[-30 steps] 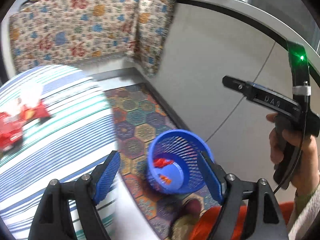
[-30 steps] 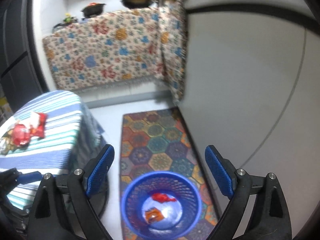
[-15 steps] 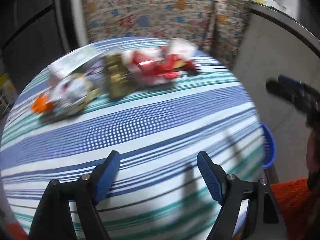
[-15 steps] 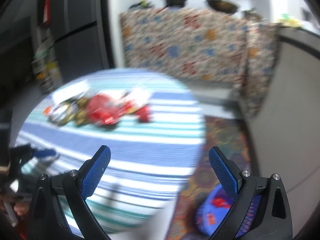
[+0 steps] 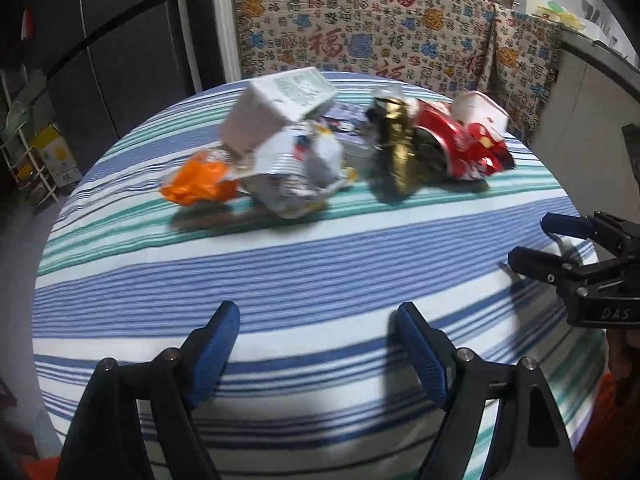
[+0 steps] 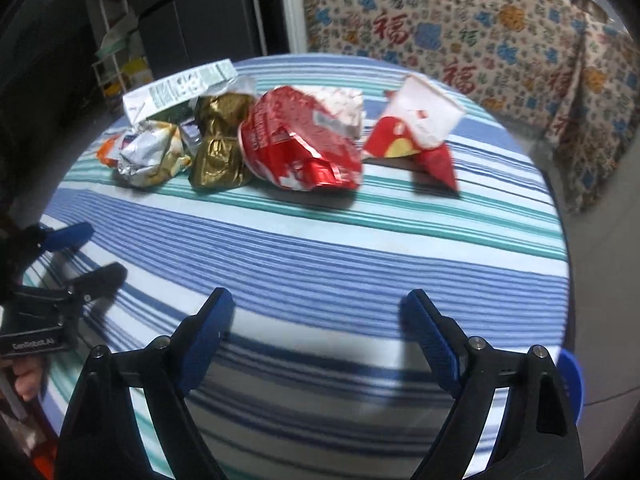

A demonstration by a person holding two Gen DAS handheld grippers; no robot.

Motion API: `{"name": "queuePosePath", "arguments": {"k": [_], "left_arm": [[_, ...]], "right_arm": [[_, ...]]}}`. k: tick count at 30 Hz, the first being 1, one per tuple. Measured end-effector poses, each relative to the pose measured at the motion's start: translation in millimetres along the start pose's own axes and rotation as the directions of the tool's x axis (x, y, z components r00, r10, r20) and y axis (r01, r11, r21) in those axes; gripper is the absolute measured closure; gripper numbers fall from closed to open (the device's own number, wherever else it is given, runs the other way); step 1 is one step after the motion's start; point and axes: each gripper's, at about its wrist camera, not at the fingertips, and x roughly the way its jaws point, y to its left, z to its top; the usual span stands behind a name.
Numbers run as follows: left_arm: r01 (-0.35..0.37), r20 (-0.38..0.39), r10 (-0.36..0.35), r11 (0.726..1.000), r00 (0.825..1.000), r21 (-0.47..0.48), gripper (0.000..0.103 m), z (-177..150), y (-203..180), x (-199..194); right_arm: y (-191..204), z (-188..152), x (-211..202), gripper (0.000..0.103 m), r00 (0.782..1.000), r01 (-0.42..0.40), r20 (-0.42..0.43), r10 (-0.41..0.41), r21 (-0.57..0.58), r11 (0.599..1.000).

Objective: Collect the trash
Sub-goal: 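Move both tools back over the table toward the remaining trash, then grasp the orange-and-white plastic bag with the left tool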

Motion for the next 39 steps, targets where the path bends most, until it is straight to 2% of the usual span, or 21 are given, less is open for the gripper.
{"name": "queuePosePath", "arguments": {"k": [7, 10, 12, 15, 18, 22, 24, 25, 26, 29, 35, 39], "left_arm": [[-0.004, -0.002, 0.004, 0.999, 1.000, -0.032, 0.018, 3.9, 34.1, -2.0], [0.047, 0.021, -0.045, 0.993, 0.999, -0.107, 0.018, 15.4, 62.2, -9.2], [0.093, 0.072, -0.082, 0.982, 0.994, -0.167, 0.018, 30.1, 83.2, -19.9], [0.150, 0.101, -0.133, 0.970, 0.986, -0.190, 0.018, 48.7, 103.3, -25.3], [0.157, 0.077, -0.145, 0.973, 0.986, -0.170, 0.021, 67.7, 115.9, -9.1], [0.219, 0.014, -0.219, 0.966, 0.976, -0.135, 0.021, 81.4, 118.9, 21.4], [0.229, 0.005, -0.230, 0.967, 0.973, -0.113, 0.030, 82.0, 115.4, 26.7], [0.235, -0.001, -0.236, 0.967, 0.972, -0.098, 0.052, 81.4, 113.1, 29.1], [0.247, -0.014, -0.250, 0.965, 0.968, -0.093, 0.060, 79.8, 111.4, 31.3], [0.222, -0.004, -0.224, 0.971, 0.975, -0.091, 0.066, 70.9, 109.8, 25.3], [0.070, 0.007, -0.070, 0.985, 0.998, -0.157, 0.066, 40.8, 100.2, -13.8], [0.019, 0.007, -0.018, 0.987, 1.000, -0.159, 0.064, 10.8, 88.1, -36.5]], "right_arm": [[13.1, 8.7, 10.0, 0.010, 1.000, 0.021, -0.004, -0.021, -0.045, 0.999], [15.5, 9.3, 11.5, 0.008, 1.000, 0.022, -0.001, -0.022, -0.048, 0.999], [16.5, 9.2, 11.3, 0.006, 1.000, 0.023, 0.003, -0.023, -0.048, 0.999], [17.6, 10.1, 12.3, 0.006, 1.000, 0.024, 0.008, -0.024, -0.049, 0.999], [17.5, 9.9, 11.5, 0.006, 1.000, 0.026, 0.011, -0.025, -0.049, 0.998], [18.1, 9.7, 11.3, 0.006, 1.000, 0.028, 0.016, -0.027, -0.049, 0.998], [18.2, 9.5, 11.3, 0.006, 1.000, 0.027, 0.016, -0.027, -0.048, 0.998], [18.3, 9.6, 11.3, 0.006, 1.000, 0.027, 0.016, -0.027, -0.048, 0.998], [18.3, 9.7, 11.4, 0.006, 1.000, 0.027, 0.016, -0.027, -0.048, 0.998], [18.4, 9.8, 11.6, 0.006, 1.000, 0.027, 0.015, -0.027, -0.048, 0.998], [18.7, 9.4, 11.3, 0.006, 1.000, 0.026, 0.014, -0.026, -0.050, 0.998], [19.8, 7.3, 9.5, 0.006, 1.000, 0.025, 0.012, -0.025, -0.054, 0.998]]}}
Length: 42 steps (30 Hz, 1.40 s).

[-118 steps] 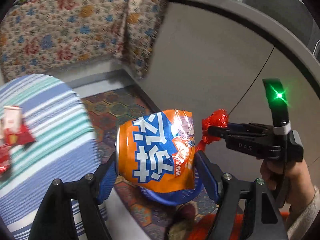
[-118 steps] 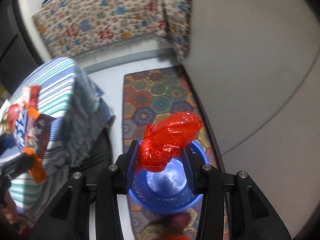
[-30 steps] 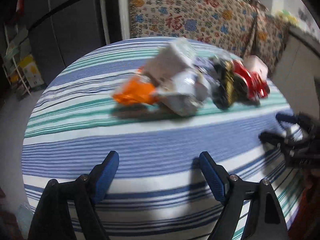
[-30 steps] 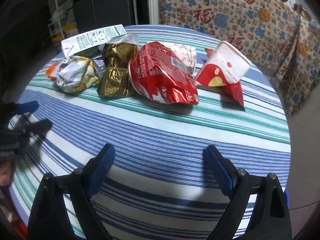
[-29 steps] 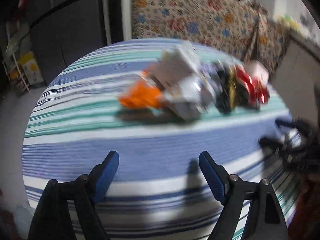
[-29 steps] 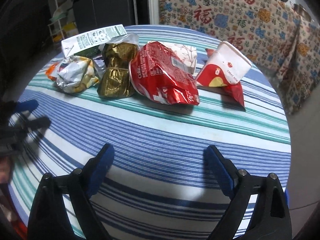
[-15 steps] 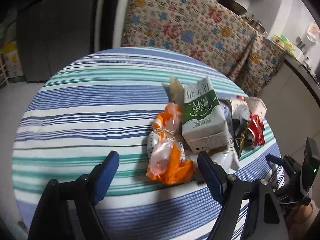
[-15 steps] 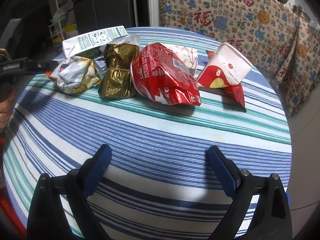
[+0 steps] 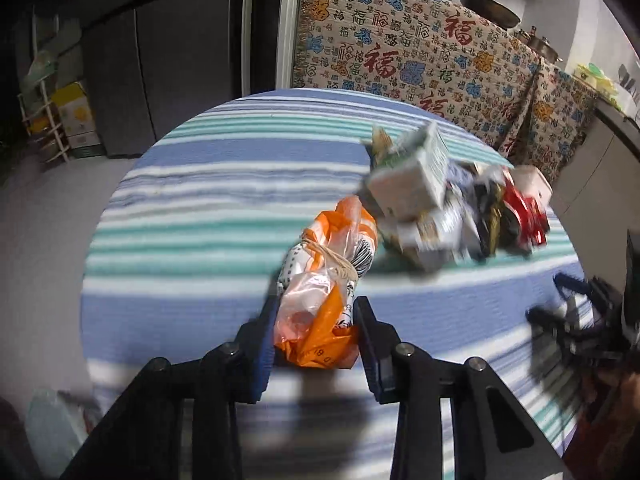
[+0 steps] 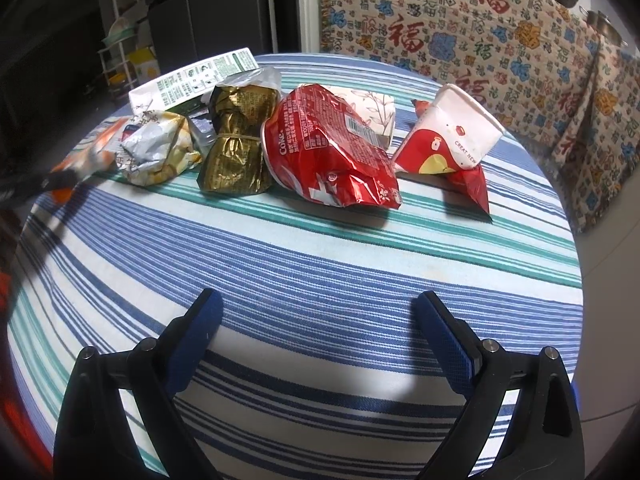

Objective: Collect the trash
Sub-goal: 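Grasp the orange-and-white plastic bag with the left tool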

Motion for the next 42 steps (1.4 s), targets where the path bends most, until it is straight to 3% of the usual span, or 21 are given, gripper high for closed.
{"name": "queuePosePath", "arguments": {"k": [3, 5, 10, 17, 20, 22, 28, 29, 30, 34, 37, 42], "left_arm": [[-0.014, -0.003, 0.014, 1.000, 1.000, 0.022, 0.053, -10.4, -11.3, -0.3], [-0.023, -0.012, 0.023, 0.999, 1.000, 0.036, 0.038, -11.3, -17.4, 7.0], [-0.074, -0.019, 0.075, 0.996, 0.997, 0.058, 0.035, -11.1, -21.2, 22.9], [-0.115, 0.000, 0.115, 0.992, 0.993, 0.053, 0.019, -5.3, -22.0, 32.7], [-0.115, -0.007, 0.115, 0.992, 0.993, 0.052, 0.018, -2.8, -21.5, 35.3], [-0.115, -0.008, 0.116, 0.992, 0.993, 0.053, 0.017, -2.9, -21.7, 36.1], [-0.116, -0.008, 0.116, 0.992, 0.993, 0.053, 0.017, -3.6, -21.9, 36.3], [-0.116, -0.008, 0.117, 0.992, 0.993, 0.053, 0.017, -3.9, -22.2, 36.2], [-0.116, -0.008, 0.117, 0.992, 0.993, 0.053, 0.017, -3.9, -22.1, 36.3], [-0.115, -0.008, 0.115, 0.992, 0.993, 0.051, 0.017, -4.4, -22.3, 36.0], [-0.106, -0.005, 0.107, 0.993, 0.994, 0.055, 0.018, -4.3, -22.8, 35.0], [-0.074, -0.016, 0.076, 0.995, 0.997, 0.068, 0.020, -10.0, -25.9, 29.0]], "right_arm": [[-0.1, -1.3, -0.7, 0.005, 1.000, 0.002, 0.000, -0.002, 0.003, 1.000], [-1.2, -2.4, -1.4, 0.005, 1.000, 0.006, -0.001, -0.006, 0.009, 1.000], [-8.0, -3.9, -2.3, 0.003, 1.000, 0.020, -0.004, -0.020, 0.028, 0.999], [-8.8, 7.6, 2.5, 0.004, 0.997, 0.072, 0.000, -0.072, 0.013, 0.997], [-3.0, 24.6, 5.7, 0.012, 0.996, 0.080, 0.028, -0.080, -0.026, 0.996], [1.0, 37.3, 7.1, 0.013, 0.997, 0.066, 0.052, -0.063, -0.047, 0.997], [10.8, 64.1, 20.2, 0.017, 0.987, 0.132, 0.112, -0.116, -0.153, 0.979], [11.6, 65.8, 22.4, 0.024, 0.987, 0.127, 0.115, -0.108, -0.167, 0.978], [11.6, 66.8, 24.0, 0.038, 0.989, 0.112, 0.114, -0.093, -0.177, 0.978], [5.6, 67.6, 12.3, 0.059, 0.987, 0.079, 0.149, -0.056, -0.151, 0.985], [-11.3, 66.5, -5.2, 0.060, 0.992, -0.031, 0.123, 0.037, -0.049, 0.998], [-23.5, 46.4, -29.0, 0.060, 0.994, -0.066, 0.082, 0.066, -0.002, 0.998]]}}
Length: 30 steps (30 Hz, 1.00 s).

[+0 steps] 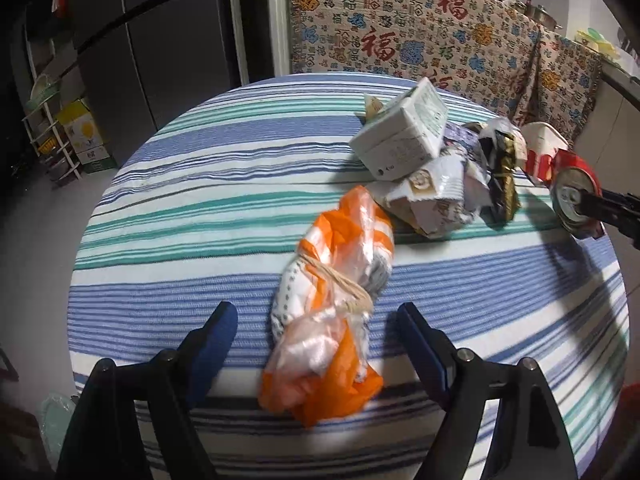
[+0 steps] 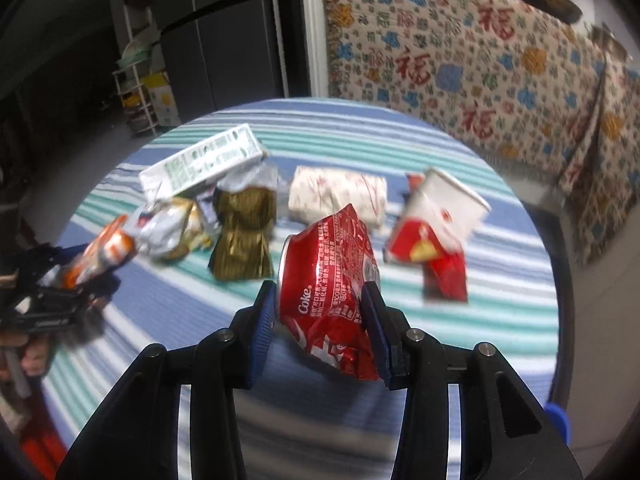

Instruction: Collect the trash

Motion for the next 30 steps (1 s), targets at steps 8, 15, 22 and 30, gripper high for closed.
{"name": "queuePosePath", "arguments": {"k": [8, 15, 22, 30], "left_arm": [[0.071, 0.029, -0.071, 0.997, 0.997, -0.009, 0.020, 4.3, -0.5, -13.2], [0.057, 0.012, -0.057, 0.998, 0.998, -0.017, 0.025, 7.4, -0.8, -8.3], [0.054, 0.050, -0.053, 0.998, 0.997, -0.012, 0.060, 5.9, 0.5, -24.4], [0.079, 0.074, -0.074, 0.995, 0.994, -0.054, 0.060, 4.5, 4.0, -44.8]], "right_arm": [[5.4, -20.3, -33.3, 0.060, 1.000, 0.021, 0.020, -0.020, -0.032, 0.999], [12.4, -25.0, -35.7, 0.059, 0.999, 0.029, 0.020, -0.028, -0.063, 0.998], [14.0, -24.2, -36.8, 0.059, 1.000, 0.023, 0.019, -0.022, -0.064, 0.998], [9.3, -23.6, -46.9, 0.059, 0.999, -0.009, 0.036, 0.010, -0.025, 1.000]]}}
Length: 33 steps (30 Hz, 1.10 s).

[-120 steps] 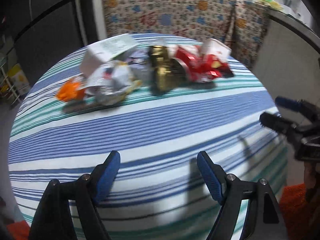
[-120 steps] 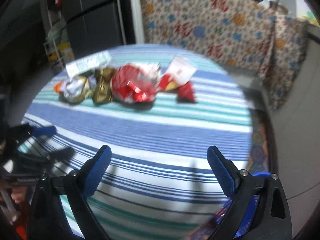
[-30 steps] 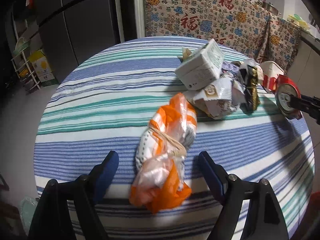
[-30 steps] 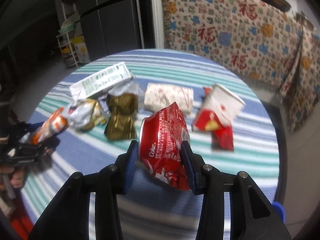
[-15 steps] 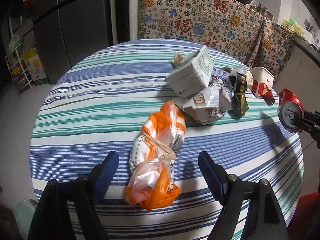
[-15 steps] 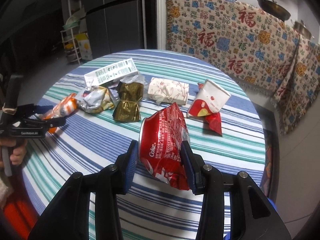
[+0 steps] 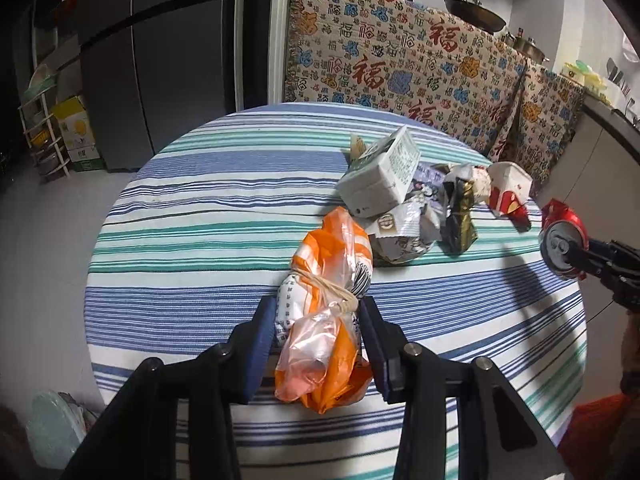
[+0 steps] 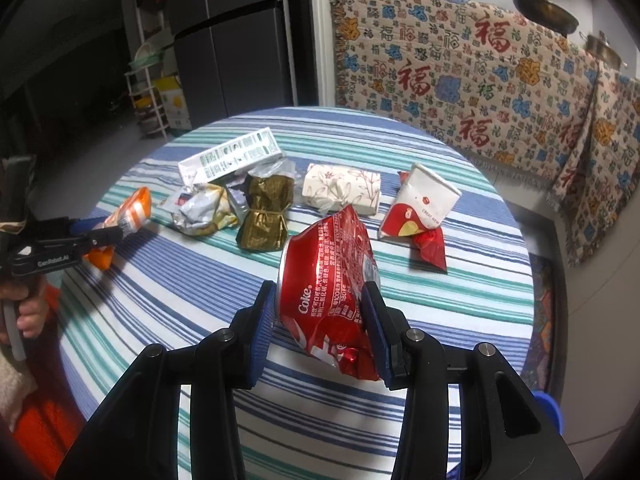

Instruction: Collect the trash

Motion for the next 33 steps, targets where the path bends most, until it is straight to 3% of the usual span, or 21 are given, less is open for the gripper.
{"name": "queuePosePath", "arguments": {"k": [5, 13, 25, 33], "left_arm": [[0.013, 0.024, -0.013, 1.000, 1.000, -0.002, 0.060, 2.6, -11.9, -12.3], [0.094, 0.045, -0.095, 0.995, 0.994, 0.034, 0.060, 8.1, -53.7, -28.5], [0.208, -0.033, -0.206, 0.970, 0.978, 0.123, 0.060, 8.3, -138.5, -10.9], [0.288, -0.072, -0.279, 0.939, 0.958, 0.188, 0.060, 15.9, -210.5, -4.7]], "right_arm": [[-1.9, -1.1, -7.8, 0.059, 1.000, -0.012, 0.011, 0.012, 0.019, 1.000], [-11.3, -3.9, -21.2, 0.059, 0.999, -0.017, 0.029, 0.016, 0.050, 0.999], [-30.9, -6.6, -34.9, 0.060, 0.998, -0.037, 0.058, 0.030, 0.125, 0.991], [-78.4, -17.2, -71.4, 0.060, 0.994, -0.006, 0.105, -0.018, 0.229, 0.974]]}}
